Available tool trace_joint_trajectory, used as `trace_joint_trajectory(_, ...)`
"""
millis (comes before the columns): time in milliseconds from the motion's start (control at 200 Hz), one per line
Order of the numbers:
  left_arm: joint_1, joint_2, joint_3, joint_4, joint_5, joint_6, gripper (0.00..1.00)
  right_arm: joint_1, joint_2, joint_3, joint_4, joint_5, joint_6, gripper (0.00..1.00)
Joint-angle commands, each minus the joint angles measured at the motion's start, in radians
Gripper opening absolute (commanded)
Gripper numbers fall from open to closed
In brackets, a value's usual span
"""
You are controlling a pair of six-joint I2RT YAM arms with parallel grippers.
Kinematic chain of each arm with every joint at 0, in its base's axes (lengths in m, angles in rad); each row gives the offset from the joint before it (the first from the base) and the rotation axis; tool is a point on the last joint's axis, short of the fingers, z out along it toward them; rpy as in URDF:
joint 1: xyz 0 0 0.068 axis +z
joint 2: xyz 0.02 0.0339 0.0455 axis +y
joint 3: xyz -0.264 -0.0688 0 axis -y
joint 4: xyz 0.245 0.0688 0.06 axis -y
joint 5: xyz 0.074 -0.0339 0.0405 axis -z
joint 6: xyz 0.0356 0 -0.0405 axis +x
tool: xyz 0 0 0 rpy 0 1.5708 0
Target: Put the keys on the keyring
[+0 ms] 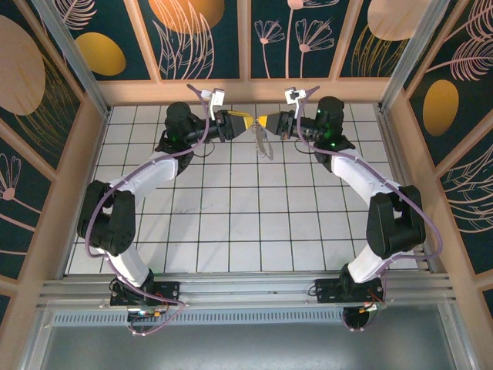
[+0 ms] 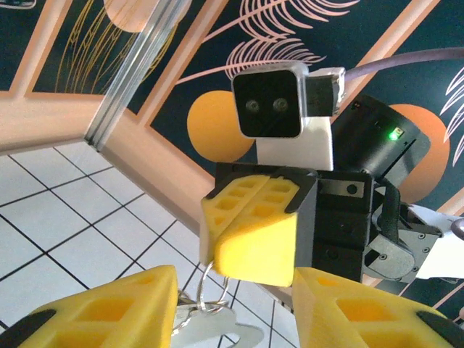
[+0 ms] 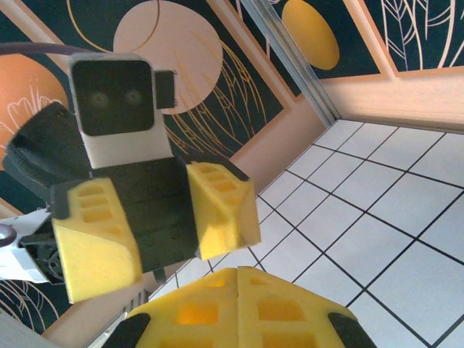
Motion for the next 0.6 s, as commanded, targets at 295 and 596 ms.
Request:
trace_joint_trajectory(295, -0.012, 0.044, -0.021, 0.156, 0.03, -0.099, 0.4, 0.016, -0.024, -0.026, 0.167, -0.022, 0.086, 0.0)
trace_joint_trajectory(596, -0.028, 0.055, -0.015, 0.191, 0.027, -0.126, 0.3, 0.024, -0.034, -0.037, 0.178, -0.013, 0.087, 0.0)
